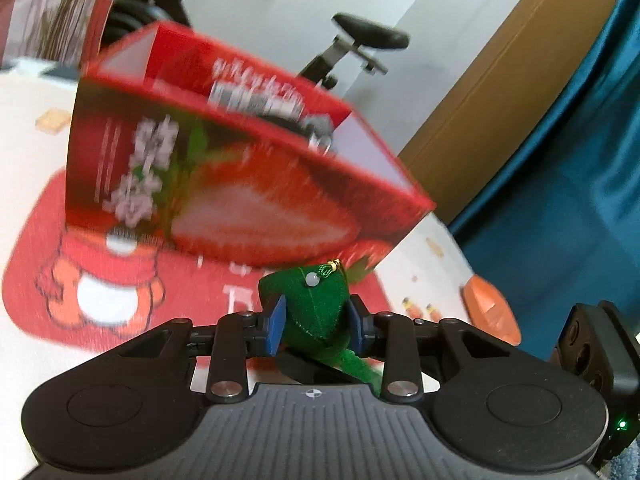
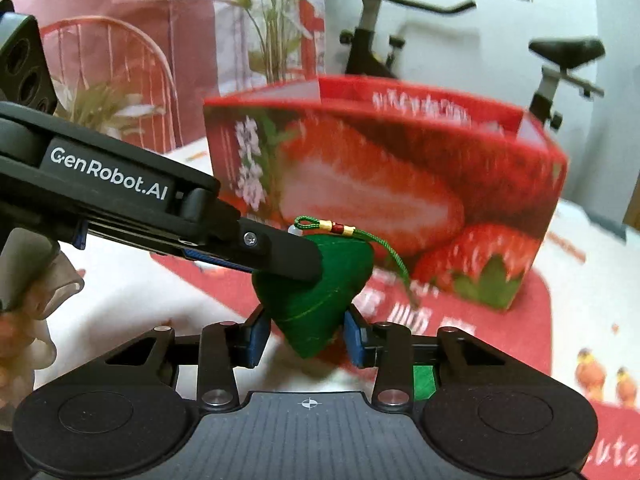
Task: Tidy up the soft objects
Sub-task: 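Close the left tool on the green pouch while the right tool grips it too, then lift the green pouch into the red box and open both tools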
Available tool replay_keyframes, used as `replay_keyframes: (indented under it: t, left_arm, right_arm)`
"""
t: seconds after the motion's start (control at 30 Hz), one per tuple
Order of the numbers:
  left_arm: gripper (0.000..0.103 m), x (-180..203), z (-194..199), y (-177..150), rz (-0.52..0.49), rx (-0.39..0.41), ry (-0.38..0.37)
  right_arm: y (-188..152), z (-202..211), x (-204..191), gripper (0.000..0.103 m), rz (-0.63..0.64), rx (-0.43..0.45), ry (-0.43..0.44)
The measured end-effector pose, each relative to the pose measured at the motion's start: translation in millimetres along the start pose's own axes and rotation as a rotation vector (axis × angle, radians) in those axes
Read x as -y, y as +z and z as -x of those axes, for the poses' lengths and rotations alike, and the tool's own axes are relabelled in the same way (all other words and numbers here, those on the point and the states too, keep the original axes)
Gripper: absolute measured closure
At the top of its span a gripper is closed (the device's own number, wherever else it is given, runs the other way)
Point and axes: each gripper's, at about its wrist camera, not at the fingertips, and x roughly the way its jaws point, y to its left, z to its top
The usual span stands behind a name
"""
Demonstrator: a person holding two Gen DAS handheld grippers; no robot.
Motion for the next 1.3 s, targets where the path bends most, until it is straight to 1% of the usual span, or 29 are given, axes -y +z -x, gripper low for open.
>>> replay_keyframes:
  t: [0.13,0.4,0.5,0.63,0.73,0.87,0.97,1.1,1.2,1.3]
  left_arm:
    - [0.068,15.5,18.8,20.5,-0.037,0.068,-0.009]
    - [0.068,39.0,51.0,75.6,-0.085,0.199,-0.037]
    - [0.068,39.4,61.4,103.6,-0.091,0.246,-0.044]
    - [0.068,43.7,65.6,134.8,-0.147,0.309,-0.03]
    - [0.068,41.9,68.0,152.0,-0.167,0.333,-0.016]
    - [0.068,31.2,59.1,164.8,-0.168,0.322,0.008]
    - [0.068,13.3,46.8,169.3,-0.131,0.28,0.02]
    - [0.068,-16.5,27.5,166.1,-0.06,0.21,0.028]
    - [0.068,-33.3,12.2,160.9,-0.036,0.158,0.05]
    - [0.068,-44.2,2.2,156.4,-0.032,0.122,0.069]
  right_arm:
    - [23.2,16.7,0.7,0.067,0.029,0.058,0.0]
    - [92.6,49.4,2.8,0.067,0.149,0.188,-0.009]
    - [120.8,53.0,3.2,0.067,0.186,0.238,-0.007]
    - [161.5,49.8,-0.2,0.067,0.235,0.311,-0.02]
    - [189.7,41.1,-3.0,0.067,0.261,0.357,-0.035]
    - [209.3,20.4,-3.9,0.067,0.283,0.379,-0.048]
    - [212.8,-0.8,-2.7,0.067,0.291,0.363,-0.041]
    - [207.0,-34.3,-2.2,0.067,0.282,0.293,-0.02]
    - [196.4,-58.9,-3.8,0.067,0.291,0.224,-0.016]
    - [188.1,-77.5,4.1,0.067,0.219,0.157,0.032]
